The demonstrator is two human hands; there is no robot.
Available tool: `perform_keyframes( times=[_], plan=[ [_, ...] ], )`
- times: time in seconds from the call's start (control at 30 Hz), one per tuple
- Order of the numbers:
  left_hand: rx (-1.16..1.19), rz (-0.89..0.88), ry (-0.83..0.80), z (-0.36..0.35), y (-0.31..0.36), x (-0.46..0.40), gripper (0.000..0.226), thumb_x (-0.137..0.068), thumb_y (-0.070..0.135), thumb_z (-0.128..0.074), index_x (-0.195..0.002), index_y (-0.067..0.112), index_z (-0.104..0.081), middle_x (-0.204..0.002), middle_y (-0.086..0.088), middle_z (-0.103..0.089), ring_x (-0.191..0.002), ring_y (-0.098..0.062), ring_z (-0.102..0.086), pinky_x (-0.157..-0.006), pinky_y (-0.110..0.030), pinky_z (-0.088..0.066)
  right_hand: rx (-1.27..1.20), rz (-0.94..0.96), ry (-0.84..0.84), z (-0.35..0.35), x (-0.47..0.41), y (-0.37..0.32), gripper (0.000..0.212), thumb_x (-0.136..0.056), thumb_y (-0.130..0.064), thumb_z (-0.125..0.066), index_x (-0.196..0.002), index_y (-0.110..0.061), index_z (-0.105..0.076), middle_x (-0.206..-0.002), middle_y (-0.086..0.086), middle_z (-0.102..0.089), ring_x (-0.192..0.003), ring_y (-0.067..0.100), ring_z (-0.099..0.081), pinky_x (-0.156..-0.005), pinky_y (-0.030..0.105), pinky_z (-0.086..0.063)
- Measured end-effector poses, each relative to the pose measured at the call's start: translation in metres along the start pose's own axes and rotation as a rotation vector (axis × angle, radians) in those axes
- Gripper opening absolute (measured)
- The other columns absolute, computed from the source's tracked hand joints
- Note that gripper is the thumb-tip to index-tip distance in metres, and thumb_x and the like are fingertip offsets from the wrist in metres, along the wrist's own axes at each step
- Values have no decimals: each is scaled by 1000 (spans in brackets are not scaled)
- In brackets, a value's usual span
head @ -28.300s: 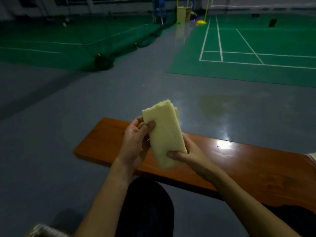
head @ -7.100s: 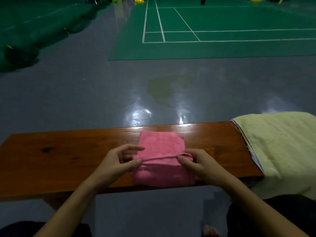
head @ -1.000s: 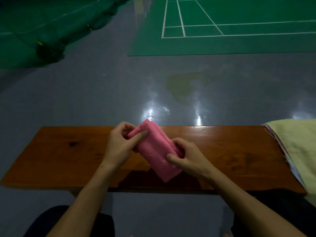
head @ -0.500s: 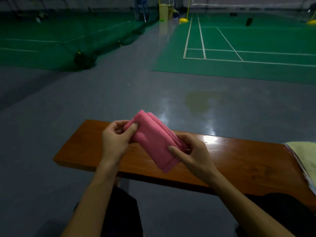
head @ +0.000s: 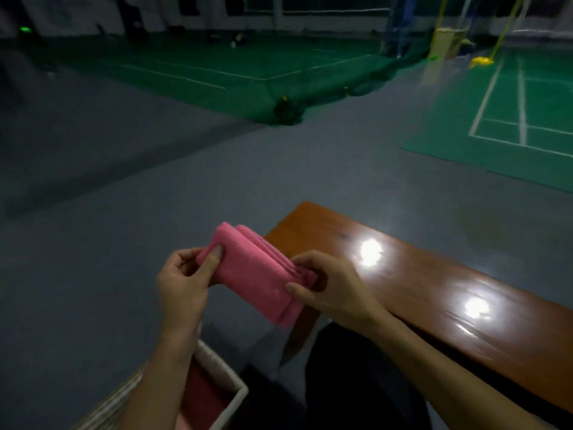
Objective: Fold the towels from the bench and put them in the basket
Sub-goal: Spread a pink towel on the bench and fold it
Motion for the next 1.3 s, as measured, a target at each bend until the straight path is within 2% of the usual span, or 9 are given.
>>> perform_keyframes(
  times=[0.3, 0.43, 0.53, 0.67, 0.77, 0.87, 1.1, 1.2, 1.3],
  plan=[
    [-186, 181, 272, 200, -84, 17, 28, -84, 13, -87, -97, -2, -69, -83, -9, -74, -69, -6, -68, -61, -20, -58, -41, -240, -574, -234, -19, 25, 30, -74, -37, -86, -91, -15, -73, -73, -3, -70, -65, 3, -58, -63, 31, -49],
    [-248, 312, 321, 259, -149, 37, 25, -83, 17, -89, -95, 6, -70, -87, -7, -76, -73, -6, -71, -61, -19, -56, 15, -326, -768, -321, 6, 52, 22, -76, -20, -88, -91, -22, -72, -72, -12, -64, -65, 2, -56, -66, 23, -45],
    [-266, 402, 374, 295, -197, 50, 23, -83, 17, -88, -95, 7, -71, -92, -10, -77, -82, -17, -73, -61, -19, -57, 59, -368, -850, -375, 29, 73, 29, -76, -23, -89, -101, -13, -77, -85, -5, -66, -78, 11, -59, -71, 23, -42],
    [-279, 567, 308, 318, -266, 53, 26, -82, 17, -90, -100, 6, -74, -97, -12, -78, -94, -30, -75, -77, -44, -63, 103, -499, -896, -422, 63, 117, 20, -72, -25, -89, -83, -17, -74, -78, -7, -65, -75, 11, -61, -71, 27, -49],
    [-311, 666, 197, 311, -311, 42, 24, -84, 9, -86, -103, 6, -72, -99, -12, -77, -93, -27, -75, -67, -29, -61, 136, -621, -881, -438, 78, 156, 31, -74, -22, -87, -62, -19, -59, -61, -9, -57, -57, 5, -52, -57, 22, -47],
    [-365, 691, 138, 302, -350, 28, 20, -87, 6, -83, -102, 10, -70, -100, -9, -74, -91, -20, -70, -64, -18, -55, 167, -694, -850, -450, 85, 184, 23, -78, -24, -84, -70, -19, -62, -67, -6, -61, -63, 11, -56, -56, 24, -44],
    [-593, 756, 182, 348, -427, 36, 16, -94, 17, -78, -107, 20, -68, -110, -4, -72, -106, -24, -69, -97, -47, -58, 129, -782, -931, -522, 120, 208, 32, -85, -30, -79, -107, -11, -68, -110, 9, -71, -104, 27, -68, -82, 27, -51],
    [-612, 758, 218, 351, -442, 45, 17, -94, 13, -77, -109, 13, -68, -109, -7, -71, -106, -27, -68, -94, -45, -58, 184, -802, -1007, -541, 128, 218, 43, -90, -29, -73, -126, -9, -62, -125, 11, -63, -117, 33, -65, -97, 37, -55],
    [-633, 750, 249, 342, -456, 49, 24, -85, 12, -86, -103, 12, -70, -101, -3, -72, -98, -25, -69, -85, -42, -59, 225, -794, -981, -542, 130, 235, 32, -91, -27, -70, -114, -6, -67, -114, 14, -68, -111, 33, -68, -93, 38, -56]
  ],
)
Point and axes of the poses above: each hand's wrist, its own x-axis away from the middle knuckle, its own z-axis out of the back of the hand, y = z × x, the point moved 7 cm from there along -x, towards the middle knuckle
